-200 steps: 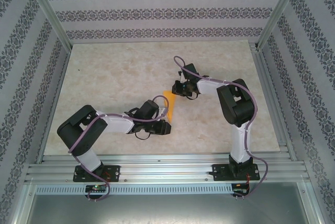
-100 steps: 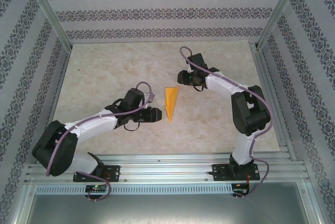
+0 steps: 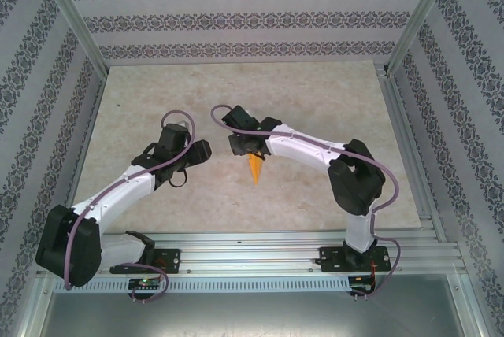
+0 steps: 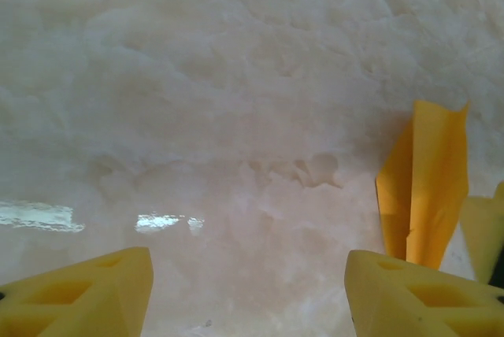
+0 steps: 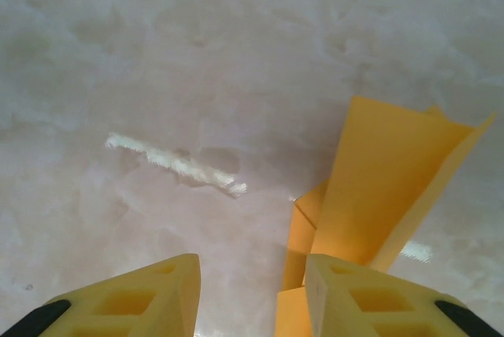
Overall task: Fold a paper plane with a square sheet of paper (fold left side to right side)
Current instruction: Turn over the paper plane at the center of the table.
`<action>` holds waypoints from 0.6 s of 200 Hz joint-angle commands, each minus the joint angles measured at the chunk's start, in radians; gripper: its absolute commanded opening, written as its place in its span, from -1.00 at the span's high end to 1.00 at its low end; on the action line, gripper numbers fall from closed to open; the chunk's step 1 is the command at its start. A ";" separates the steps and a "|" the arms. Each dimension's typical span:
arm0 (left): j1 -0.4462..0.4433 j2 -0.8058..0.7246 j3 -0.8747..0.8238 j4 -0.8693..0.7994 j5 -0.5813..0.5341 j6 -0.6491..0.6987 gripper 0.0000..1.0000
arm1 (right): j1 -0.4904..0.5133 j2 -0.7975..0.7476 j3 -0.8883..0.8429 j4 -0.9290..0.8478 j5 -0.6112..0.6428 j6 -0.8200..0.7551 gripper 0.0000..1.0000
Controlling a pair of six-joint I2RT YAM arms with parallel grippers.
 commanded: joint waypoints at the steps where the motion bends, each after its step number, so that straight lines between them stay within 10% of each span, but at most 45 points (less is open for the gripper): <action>1: 0.019 -0.045 -0.017 -0.025 -0.055 0.015 -0.34 | 0.008 0.058 0.048 -0.098 0.079 0.033 0.19; 120: 0.027 -0.078 -0.064 -0.027 -0.042 0.027 -0.40 | 0.013 0.193 0.133 -0.268 0.128 0.022 0.08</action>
